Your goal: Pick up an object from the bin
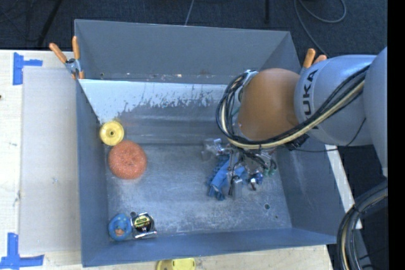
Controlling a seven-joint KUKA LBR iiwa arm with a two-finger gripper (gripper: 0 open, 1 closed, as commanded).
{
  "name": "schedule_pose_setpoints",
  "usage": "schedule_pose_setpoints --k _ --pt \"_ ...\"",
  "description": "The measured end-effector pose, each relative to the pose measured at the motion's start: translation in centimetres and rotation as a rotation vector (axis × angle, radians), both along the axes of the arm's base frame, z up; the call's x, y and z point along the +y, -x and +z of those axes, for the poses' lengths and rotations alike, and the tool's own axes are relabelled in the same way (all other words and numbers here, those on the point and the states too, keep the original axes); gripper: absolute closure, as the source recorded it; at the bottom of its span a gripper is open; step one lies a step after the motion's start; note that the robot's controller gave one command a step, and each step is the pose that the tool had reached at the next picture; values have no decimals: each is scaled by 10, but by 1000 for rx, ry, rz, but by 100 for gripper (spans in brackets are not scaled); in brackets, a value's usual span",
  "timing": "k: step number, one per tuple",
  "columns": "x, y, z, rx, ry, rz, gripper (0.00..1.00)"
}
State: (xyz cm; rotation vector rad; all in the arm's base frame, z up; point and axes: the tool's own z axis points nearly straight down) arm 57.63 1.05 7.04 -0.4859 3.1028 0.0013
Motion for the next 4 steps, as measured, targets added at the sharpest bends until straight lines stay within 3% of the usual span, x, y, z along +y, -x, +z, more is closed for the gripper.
schedule_pose_setpoints --k 1,4 --pt "-40 -21 1 -4 0 185 100" --pt "-40 -19 16 2 -1 183 100"
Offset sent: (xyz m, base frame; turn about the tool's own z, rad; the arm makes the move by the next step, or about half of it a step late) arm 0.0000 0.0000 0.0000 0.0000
